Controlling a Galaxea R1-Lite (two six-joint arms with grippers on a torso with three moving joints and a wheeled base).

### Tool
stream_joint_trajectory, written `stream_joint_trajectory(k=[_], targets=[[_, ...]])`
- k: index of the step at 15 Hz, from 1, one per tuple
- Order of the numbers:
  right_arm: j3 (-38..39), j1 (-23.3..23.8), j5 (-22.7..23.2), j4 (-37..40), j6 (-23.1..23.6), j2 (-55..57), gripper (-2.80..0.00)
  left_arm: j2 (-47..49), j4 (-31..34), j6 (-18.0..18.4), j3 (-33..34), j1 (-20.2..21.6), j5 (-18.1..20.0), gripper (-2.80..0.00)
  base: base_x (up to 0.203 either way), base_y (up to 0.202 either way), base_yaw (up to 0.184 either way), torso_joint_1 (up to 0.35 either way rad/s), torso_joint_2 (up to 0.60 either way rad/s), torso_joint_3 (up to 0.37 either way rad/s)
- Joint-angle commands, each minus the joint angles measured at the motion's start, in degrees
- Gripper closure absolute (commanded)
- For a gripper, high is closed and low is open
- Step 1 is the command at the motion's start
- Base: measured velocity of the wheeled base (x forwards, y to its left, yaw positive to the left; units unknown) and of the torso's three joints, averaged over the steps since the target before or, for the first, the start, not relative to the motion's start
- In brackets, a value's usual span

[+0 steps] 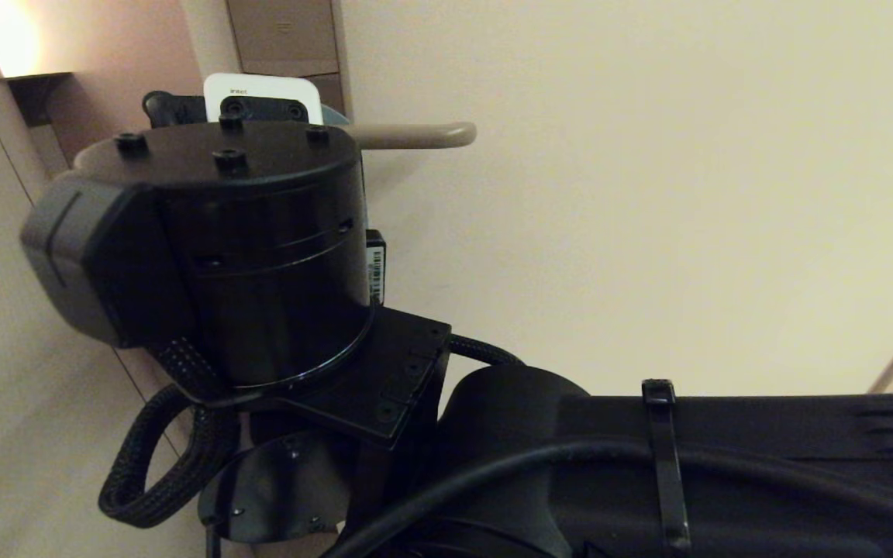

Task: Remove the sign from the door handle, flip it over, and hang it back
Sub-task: Hang the sign back with the other side facing out

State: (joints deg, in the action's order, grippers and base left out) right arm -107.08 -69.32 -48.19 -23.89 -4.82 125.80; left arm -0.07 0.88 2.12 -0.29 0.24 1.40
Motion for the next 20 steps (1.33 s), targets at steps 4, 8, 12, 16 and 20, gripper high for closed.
stream_joint_trajectory(k=[4,8,12,16,20], targets=[[0.7,0.0,-0.2,-0.2,0.0,-0.1,0.0,0.1,0.0,0.0,0.0,0.0,0.0,0.0,0.0,0.0,0.0,0.0,0.0,0.0],[3.2,0.1,-0.2,-0.2,0.2,-2.0,0.0,0.1,0.0,0.0,0.0,0.0,0.0,0.0,0.0,0.0,0.0,0.0,0.0,0.0],[6.9,0.1,-0.2,-0.4,0.2,-4.4,0.0,0.1,0.0,0.0,0.0,0.0,0.0,0.0,0.0,0.0,0.0,0.0,0.0,0.0],[10.7,0.5,-0.3,-0.5,0.1,-6.9,0.0,0.1,0.0,0.0,0.0,0.0,0.0,0.0,0.0,0.0,0.0,0.0,0.0,0.0],[14.5,1.3,-0.4,-2.0,0.1,-9.5,0.0,0.1,0.0,0.1,0.0,0.0,0.0,0.0,0.0,0.0,0.0,0.0,0.0,0.0]])
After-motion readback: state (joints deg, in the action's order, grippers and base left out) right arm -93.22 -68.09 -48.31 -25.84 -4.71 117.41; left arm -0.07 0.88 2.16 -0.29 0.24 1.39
